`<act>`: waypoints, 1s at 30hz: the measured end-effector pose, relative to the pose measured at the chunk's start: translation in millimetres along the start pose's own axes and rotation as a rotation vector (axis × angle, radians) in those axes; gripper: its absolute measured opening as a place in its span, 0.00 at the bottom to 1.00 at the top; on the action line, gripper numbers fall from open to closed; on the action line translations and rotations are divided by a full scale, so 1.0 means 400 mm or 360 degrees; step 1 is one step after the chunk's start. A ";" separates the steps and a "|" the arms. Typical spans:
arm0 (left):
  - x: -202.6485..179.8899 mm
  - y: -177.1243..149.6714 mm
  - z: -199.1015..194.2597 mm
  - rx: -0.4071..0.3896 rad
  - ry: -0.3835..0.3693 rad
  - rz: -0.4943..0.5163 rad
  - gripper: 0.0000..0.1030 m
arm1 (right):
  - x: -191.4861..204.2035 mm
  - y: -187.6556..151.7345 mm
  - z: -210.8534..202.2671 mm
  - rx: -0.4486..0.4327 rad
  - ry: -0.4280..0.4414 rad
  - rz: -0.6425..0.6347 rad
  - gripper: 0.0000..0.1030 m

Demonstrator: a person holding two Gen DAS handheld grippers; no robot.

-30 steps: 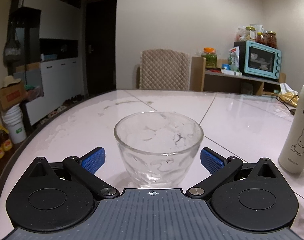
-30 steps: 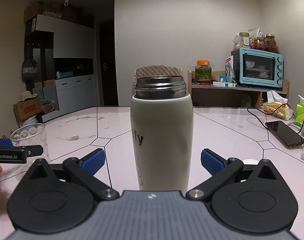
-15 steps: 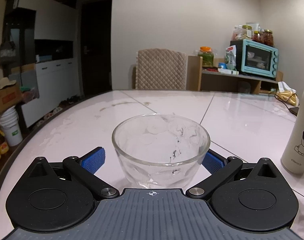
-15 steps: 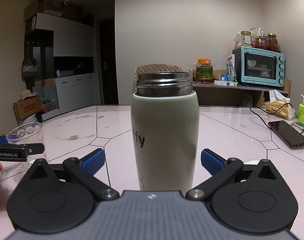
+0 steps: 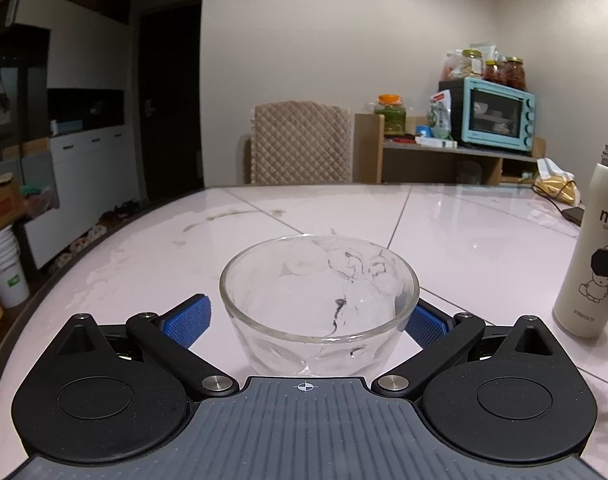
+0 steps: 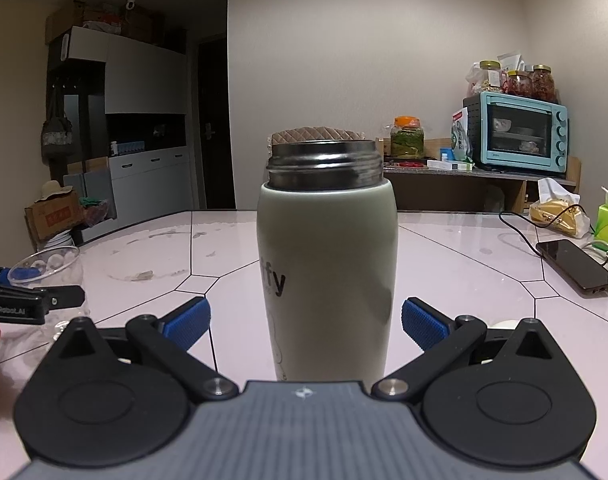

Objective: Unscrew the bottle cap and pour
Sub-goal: 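Close the left gripper around the glass tumbler, then advance the right gripper onto the white miffy bottle and close it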

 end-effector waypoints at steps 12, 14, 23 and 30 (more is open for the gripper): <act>0.001 -0.001 0.003 -0.0009 -0.0057 0.0008 0.95 | -0.005 -0.008 0.000 -0.0007 0.0000 -0.0005 1.00; -0.001 0.000 0.003 -0.0011 -0.0063 0.0011 0.94 | -0.006 -0.007 0.000 -0.0008 -0.0001 -0.0003 1.00; 0.001 -0.003 0.004 -0.0018 -0.0105 0.0028 0.87 | -0.009 -0.004 0.001 -0.0010 -0.0005 0.0004 1.00; 0.002 -0.005 0.005 -0.0022 -0.0128 0.0030 0.84 | -0.008 -0.001 0.005 -0.0010 0.0003 0.0000 1.00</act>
Point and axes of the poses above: each gripper's, at about its wrist camera, not at the fingertips, and z roughly the way its jaws point, x to its left, y to its top, the point moved 4 cm from there along z, roughly the way its jaws point, and after that the axes turned 6 degrees about y, right-handed, at the moved point
